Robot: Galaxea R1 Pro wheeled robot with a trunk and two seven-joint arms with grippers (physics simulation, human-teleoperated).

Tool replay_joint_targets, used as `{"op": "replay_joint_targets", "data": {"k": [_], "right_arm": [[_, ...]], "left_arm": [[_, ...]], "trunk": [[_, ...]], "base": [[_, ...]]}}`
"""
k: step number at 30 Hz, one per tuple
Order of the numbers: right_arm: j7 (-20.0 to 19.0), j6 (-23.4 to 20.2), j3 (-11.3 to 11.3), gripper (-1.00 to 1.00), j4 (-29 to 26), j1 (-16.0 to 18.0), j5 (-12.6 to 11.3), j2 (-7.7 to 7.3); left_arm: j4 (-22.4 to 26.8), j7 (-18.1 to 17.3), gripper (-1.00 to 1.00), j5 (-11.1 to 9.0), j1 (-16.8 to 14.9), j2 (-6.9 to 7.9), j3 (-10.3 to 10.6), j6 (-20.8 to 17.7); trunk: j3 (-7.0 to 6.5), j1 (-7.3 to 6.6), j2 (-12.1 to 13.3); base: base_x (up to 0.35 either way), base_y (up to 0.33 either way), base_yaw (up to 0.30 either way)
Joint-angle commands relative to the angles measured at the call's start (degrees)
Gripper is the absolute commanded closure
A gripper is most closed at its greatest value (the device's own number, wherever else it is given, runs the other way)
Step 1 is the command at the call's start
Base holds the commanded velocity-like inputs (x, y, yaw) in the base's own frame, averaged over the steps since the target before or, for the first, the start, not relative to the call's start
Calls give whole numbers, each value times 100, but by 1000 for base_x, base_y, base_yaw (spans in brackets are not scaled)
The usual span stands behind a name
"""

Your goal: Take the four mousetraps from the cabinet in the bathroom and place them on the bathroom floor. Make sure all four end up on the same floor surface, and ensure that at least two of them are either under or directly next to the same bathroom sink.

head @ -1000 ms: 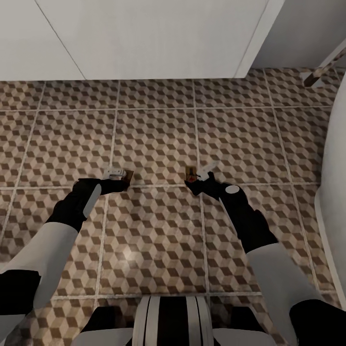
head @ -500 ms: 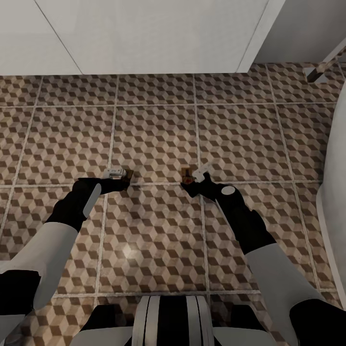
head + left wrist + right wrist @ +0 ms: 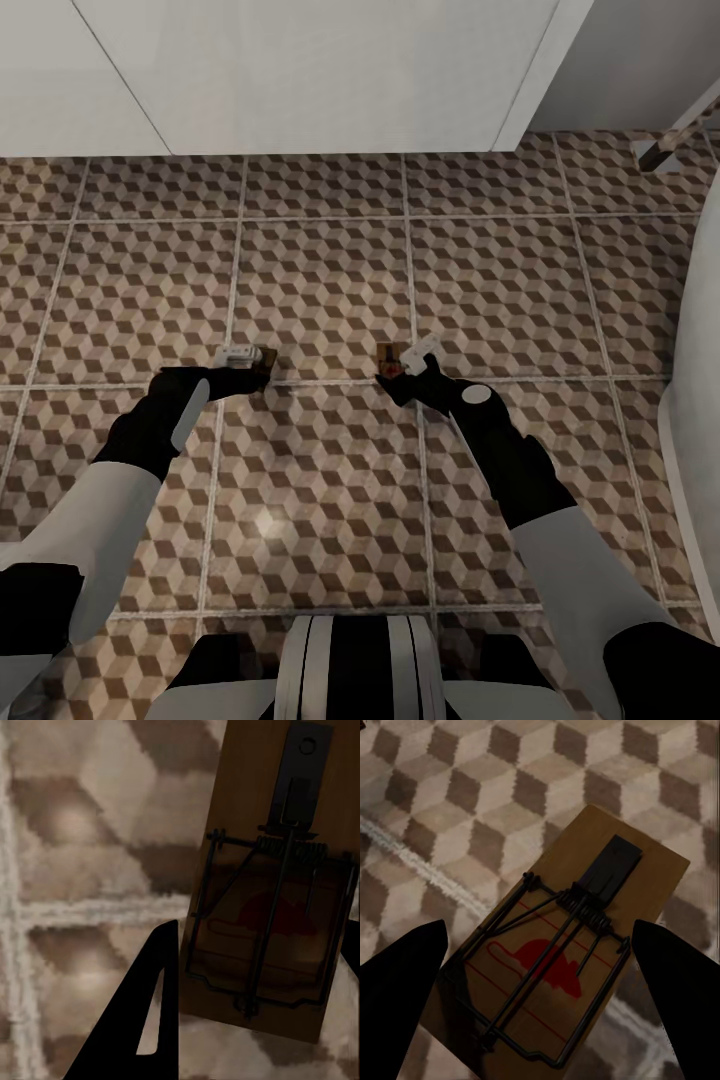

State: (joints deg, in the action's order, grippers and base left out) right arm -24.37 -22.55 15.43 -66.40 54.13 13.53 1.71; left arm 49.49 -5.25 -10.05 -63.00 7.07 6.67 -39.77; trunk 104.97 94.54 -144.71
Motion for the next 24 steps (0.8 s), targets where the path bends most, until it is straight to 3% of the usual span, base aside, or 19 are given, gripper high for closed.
{"op": "replay_joint_targets", "data": {"k": [1, 8, 13, 19, 24], "right_arm": [[-38, -18, -5, 100, -32, 2, 61, 1], [-55, -14, -26, 100, -120, 2, 62, -25], [-41, -17, -54, 100, -115, 2, 78, -26], [205, -35, -65, 100, -103, 14, 125, -16], [439, -75, -66, 100, -44, 150, 400, 17]], "left_arm": [[79, 28, 100, -32, 0, 8, 18, -25], [1272, 19, 100, -32, 202, 135, 18, -12], [1610, 1, 100, -32, 254, 166, 14, 18], [1515, 4, 100, -28, 261, 149, -22, 44], [934, 25, 100, -26, 245, 57, -44, 47]], "trunk": [[3, 0, -1], [3, 0, -1], [3, 0, -1], [3, 0, -1], [3, 0, -1]], "base": [[0, 0, 0], [0, 0, 0], [0, 0, 0], [0, 0, 0], [0, 0, 0]]}}
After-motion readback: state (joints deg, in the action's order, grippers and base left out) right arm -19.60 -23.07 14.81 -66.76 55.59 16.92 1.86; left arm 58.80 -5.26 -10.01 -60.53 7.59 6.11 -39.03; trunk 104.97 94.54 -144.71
